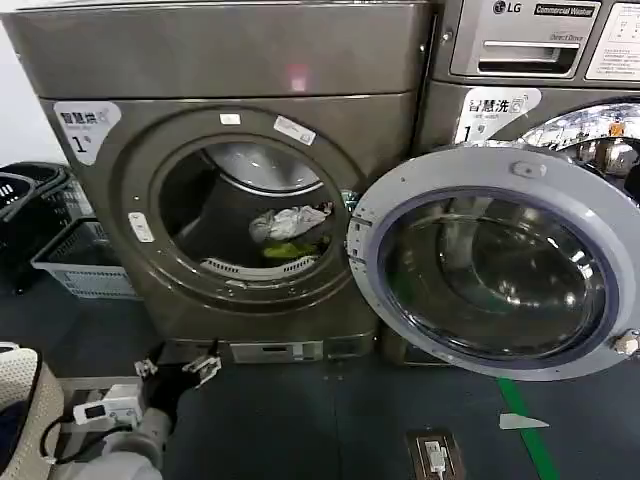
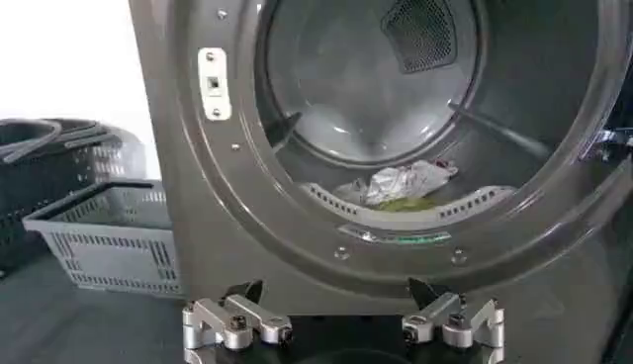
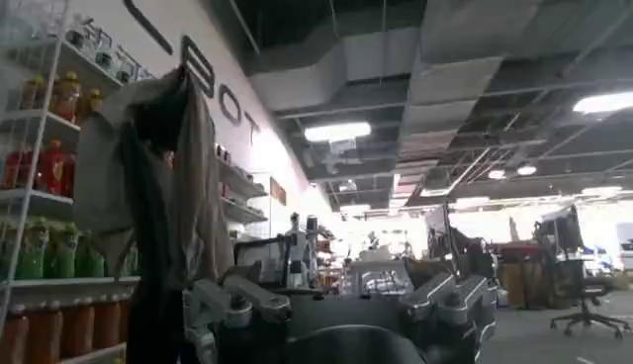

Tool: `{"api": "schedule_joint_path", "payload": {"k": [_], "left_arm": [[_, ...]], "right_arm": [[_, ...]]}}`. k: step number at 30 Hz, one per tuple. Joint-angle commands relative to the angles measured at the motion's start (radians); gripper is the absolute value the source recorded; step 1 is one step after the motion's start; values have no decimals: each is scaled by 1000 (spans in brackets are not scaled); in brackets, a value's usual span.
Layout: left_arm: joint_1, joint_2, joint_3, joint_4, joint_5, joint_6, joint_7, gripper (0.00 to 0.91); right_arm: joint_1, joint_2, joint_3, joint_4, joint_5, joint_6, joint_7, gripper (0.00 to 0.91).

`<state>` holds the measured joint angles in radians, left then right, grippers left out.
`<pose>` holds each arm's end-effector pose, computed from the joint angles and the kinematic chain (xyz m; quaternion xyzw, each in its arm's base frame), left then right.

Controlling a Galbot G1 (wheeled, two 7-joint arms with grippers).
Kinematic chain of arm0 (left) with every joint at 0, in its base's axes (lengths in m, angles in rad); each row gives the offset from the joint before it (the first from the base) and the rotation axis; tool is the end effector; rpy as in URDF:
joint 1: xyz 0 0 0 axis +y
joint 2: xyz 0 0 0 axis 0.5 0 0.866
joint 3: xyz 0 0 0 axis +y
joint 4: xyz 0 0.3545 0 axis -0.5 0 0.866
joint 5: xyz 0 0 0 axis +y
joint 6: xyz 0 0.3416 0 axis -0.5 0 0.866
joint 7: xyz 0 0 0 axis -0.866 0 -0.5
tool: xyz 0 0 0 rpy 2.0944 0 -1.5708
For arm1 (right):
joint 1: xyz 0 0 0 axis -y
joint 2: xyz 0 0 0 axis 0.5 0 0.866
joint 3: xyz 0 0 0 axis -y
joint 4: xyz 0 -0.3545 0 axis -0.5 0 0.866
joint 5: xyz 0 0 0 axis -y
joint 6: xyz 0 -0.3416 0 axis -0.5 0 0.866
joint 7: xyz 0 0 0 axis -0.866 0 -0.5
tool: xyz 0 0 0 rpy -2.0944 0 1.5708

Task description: Grasp the clothes from the dryer.

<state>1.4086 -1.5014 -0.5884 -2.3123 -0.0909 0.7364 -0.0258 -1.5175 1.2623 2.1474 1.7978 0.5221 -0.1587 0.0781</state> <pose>0.1919 0.0249 -0.2033 0.0141 -0.9843 -0.0038 0.1761 -0.0899 -0.4010 -0.1378 0.6487 0.7421 -0.1010 0.1355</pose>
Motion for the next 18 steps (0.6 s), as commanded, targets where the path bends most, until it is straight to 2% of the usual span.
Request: {"api": "schedule_joint_path", "payload": {"k": [1,18], "left_arm": [[2,1,0,-2,-1,49,1,907],[1,-1,-4,-10,-1,49,5,907]], "right_arm": [[0,0,0,1,0,0,0,907],[0,1,1,2,0,0,0,907]]}}
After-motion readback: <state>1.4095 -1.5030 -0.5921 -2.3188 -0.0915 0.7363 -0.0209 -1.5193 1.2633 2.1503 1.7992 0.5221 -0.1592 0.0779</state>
